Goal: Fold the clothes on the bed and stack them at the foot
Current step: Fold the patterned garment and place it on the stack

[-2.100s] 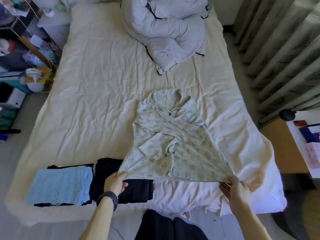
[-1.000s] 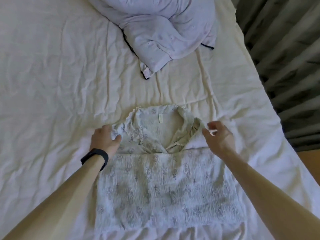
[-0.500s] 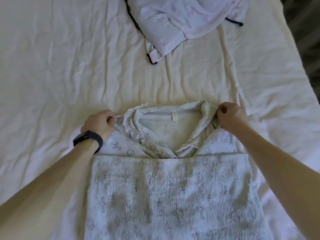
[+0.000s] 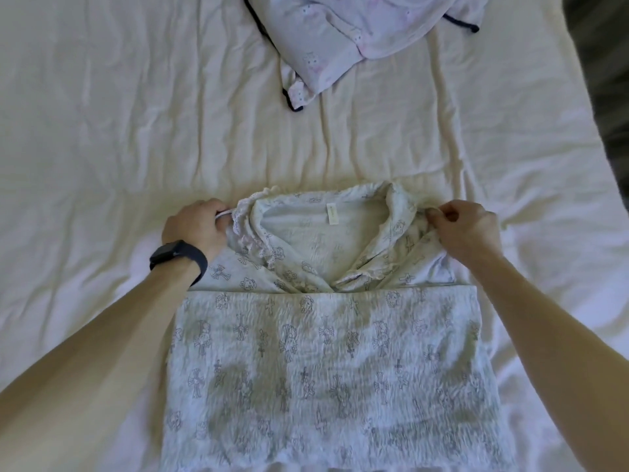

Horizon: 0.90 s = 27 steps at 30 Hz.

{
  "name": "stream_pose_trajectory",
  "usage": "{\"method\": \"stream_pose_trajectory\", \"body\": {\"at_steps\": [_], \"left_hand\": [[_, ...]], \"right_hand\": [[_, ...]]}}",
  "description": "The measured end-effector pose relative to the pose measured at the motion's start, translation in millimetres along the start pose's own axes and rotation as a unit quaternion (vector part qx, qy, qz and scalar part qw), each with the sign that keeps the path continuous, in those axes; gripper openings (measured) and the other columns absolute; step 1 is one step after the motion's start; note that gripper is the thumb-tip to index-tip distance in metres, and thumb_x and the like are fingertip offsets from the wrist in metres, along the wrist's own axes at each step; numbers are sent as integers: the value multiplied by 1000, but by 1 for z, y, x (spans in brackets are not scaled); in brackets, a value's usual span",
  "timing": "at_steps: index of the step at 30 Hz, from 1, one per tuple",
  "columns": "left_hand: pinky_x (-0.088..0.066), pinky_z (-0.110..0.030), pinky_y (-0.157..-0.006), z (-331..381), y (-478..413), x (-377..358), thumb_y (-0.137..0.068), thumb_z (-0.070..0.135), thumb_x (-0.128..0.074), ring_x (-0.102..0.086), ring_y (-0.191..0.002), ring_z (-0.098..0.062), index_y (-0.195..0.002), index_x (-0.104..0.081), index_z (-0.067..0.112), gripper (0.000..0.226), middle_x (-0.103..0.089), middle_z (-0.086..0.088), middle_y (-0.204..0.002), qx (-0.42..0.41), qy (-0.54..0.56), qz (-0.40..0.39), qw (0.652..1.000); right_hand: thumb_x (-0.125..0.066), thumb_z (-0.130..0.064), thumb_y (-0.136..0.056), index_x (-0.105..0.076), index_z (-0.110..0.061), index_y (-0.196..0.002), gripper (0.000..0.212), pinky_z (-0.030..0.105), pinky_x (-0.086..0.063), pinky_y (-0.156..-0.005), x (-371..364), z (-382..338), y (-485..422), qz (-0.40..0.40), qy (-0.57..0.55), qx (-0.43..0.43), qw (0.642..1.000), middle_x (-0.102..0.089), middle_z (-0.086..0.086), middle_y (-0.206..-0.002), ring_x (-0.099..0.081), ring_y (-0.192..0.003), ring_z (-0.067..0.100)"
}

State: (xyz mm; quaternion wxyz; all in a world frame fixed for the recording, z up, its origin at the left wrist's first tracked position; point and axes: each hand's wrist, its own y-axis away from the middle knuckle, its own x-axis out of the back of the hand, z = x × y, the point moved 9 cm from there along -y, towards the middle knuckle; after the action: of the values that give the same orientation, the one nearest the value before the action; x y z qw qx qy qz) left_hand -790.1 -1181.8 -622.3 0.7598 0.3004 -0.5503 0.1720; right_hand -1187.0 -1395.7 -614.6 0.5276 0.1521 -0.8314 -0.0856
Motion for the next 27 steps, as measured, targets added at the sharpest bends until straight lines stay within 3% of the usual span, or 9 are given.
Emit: {"method": "stream_pose_trajectory", "body": {"at_steps": [6, 8, 10, 13, 15, 17, 20, 24, 27], "left_hand": [[-49, -36, -95, 21, 1, -1, -87, 42, -49, -61, -111, -19, -128, -60, 27, 44, -65, 8, -119, 62, 246, -15, 967], [-47, -39, -99, 42, -6, -2, -90, 58, -49, -57, -117, -20, -134, -54, 30, 53, -59, 5, -128, 2, 178, -49, 983], [-48, -41, -94, 56, -14, -2, -95, 60, -49, -58, -112, -25, -130, -57, 30, 47, -59, 2, -124, -58, 27, -57, 996], [-40, -36, -74, 66, -22, 5, -102, 49, -44, -58, -89, -28, -104, -64, 24, 32, -52, 6, -85, -105, -54, -1, 993], [-35, -37, -72, 63, -24, 2, -103, 47, -40, -57, -89, -30, -101, -62, 22, 34, -48, 4, -83, -99, -76, 0, 992], [-37, -38, -75, 60, -21, -2, -103, 51, -36, -53, -89, -28, -108, -63, 21, 40, -52, 1, -89, -95, -96, -23, 991], [-44, -46, -94, 46, 7, 2, -98, 56, -43, -53, -115, -31, -126, -57, 25, 44, -58, -4, -124, -42, 46, 0, 998], [-41, -47, -98, -7, 106, 12, -93, 42, -61, -46, -123, -30, -132, -52, 20, 45, -49, -6, -137, 40, 165, 141, 975], [-43, -48, -98, -64, 167, -18, -91, 50, -64, -46, -122, -35, -131, -52, 15, 54, -53, -12, -133, 184, 163, 79, 966]], "right_hand": [[-40, -54, -88, -53, -28, -137, 57, 46, -50, -94, -8, -43, 11, -9, -69, 35, 997, -62, 4, -132, -58, -114, 32], [-43, -69, -90, -46, -35, -145, 66, 52, -41, -106, -18, -71, 11, -41, -3, 80, 996, -53, 1, -145, -47, -133, 33], [-51, -59, -97, -59, -27, -133, 49, 48, -40, -99, -29, -90, 7, -56, 94, 118, 987, -61, 6, -124, -49, -127, 36], [-48, -40, -104, -63, -8, -99, 35, 41, -39, -83, -29, -96, 1, -16, 107, 114, 988, -50, 3, -78, -57, -97, 37], [-46, -41, -105, -64, -8, -95, 39, 40, -37, -81, -29, -91, 1, -11, 92, 107, 990, -44, 0, -71, -56, -94, 37], [-45, -51, -103, -69, -13, -107, 44, 43, -37, -91, -30, -88, 5, -31, 100, 120, 987, -59, 4, -91, -54, -111, 37], [-45, -70, -96, -58, -23, -137, 63, 51, -37, -107, -13, -63, 34, 2, 54, 98, 994, -56, 7, -142, -46, -133, 34], [-54, -56, -92, -59, -11, -131, 60, 45, -39, -99, 23, 2, 127, 145, -57, 79, 985, -61, 17, -131, -51, -121, 37], [-63, -57, -85, -48, -11, -142, 75, 44, -33, -105, 13, 72, 170, 68, -59, -79, 993, -55, 14, -136, -45, -124, 33]]}}
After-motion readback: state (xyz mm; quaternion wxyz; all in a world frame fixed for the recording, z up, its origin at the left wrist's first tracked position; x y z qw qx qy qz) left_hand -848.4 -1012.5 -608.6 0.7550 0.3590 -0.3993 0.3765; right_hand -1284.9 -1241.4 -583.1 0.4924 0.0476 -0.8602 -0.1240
